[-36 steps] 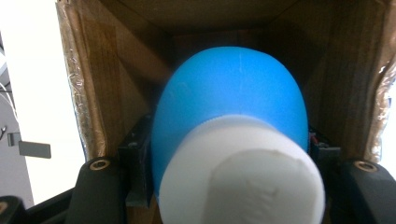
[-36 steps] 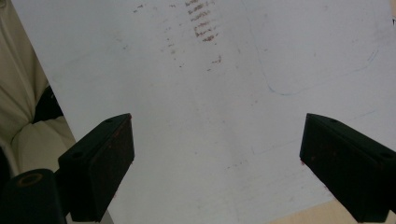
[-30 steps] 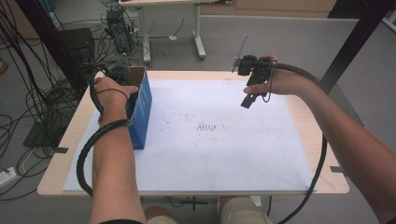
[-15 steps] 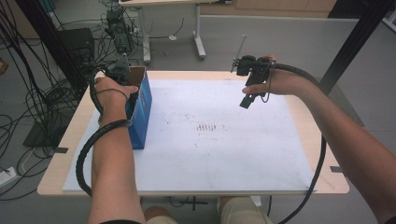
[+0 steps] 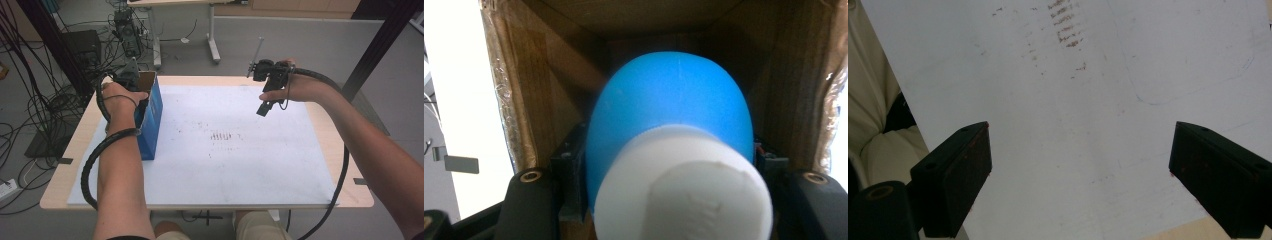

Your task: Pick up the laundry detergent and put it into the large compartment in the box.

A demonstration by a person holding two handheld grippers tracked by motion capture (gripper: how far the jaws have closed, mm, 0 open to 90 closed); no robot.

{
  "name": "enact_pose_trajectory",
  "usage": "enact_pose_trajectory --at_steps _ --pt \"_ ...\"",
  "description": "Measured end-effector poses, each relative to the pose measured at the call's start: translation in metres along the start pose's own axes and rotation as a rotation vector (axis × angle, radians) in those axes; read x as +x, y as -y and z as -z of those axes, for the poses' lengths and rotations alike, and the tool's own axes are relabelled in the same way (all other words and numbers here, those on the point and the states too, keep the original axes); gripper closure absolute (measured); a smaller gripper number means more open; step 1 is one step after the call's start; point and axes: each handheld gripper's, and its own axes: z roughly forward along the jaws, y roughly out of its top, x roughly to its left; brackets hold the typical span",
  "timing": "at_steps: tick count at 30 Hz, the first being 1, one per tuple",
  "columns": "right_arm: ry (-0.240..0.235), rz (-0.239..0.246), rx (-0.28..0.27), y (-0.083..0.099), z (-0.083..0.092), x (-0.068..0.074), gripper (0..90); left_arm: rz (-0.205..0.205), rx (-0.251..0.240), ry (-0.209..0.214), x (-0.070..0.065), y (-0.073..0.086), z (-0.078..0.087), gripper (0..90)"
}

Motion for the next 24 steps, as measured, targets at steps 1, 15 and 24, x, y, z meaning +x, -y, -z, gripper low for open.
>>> enact_pose_trajectory --at_steps 1,15,24 --pt "0.001 0.002 -0.001 0.0000 -0.0001 0.0003 10.1 -0.001 0.000 0.000 -0.0001 0.0000 0.0000 36.8" --pt "0.004 -0.002 -0.005 0.0006 0.0014 0.0006 10.1 -0.005 0.000 0.001 0.0000 -0.0003 -0.0001 36.8" --pt "0.005 0.001 0.001 0.0001 0.0016 0.0000 10.1 -0.004 0.000 0.004 0.0008 -0.0006 -0.0003 36.7"
